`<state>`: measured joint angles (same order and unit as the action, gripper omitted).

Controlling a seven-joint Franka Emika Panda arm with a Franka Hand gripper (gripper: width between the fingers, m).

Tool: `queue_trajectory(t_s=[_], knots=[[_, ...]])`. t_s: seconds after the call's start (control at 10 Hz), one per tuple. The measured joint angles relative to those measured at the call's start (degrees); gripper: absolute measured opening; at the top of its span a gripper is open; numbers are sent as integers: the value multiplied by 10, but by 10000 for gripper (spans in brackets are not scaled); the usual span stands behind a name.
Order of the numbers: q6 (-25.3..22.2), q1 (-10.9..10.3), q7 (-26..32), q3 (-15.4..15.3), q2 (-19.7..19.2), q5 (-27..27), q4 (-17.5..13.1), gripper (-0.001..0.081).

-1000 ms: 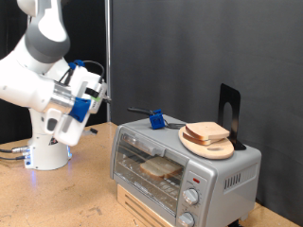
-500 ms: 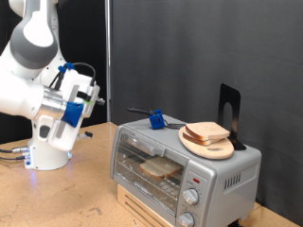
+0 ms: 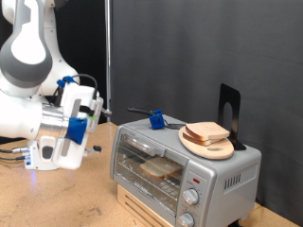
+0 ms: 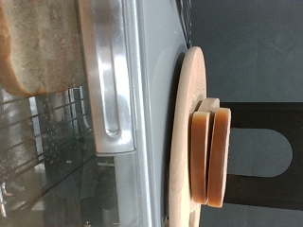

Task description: Make a piece of toast with the oven

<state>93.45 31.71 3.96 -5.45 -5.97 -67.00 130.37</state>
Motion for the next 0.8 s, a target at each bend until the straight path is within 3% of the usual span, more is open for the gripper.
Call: queue_trajectory(t_s=[0.3, 0.6, 0.8], knots=[[-16, 0, -24, 1, -4, 0, -1, 800], [65, -15, -33, -27, -39, -114, -18, 800], [76, -22, -18, -40, -76, -144, -51, 800]])
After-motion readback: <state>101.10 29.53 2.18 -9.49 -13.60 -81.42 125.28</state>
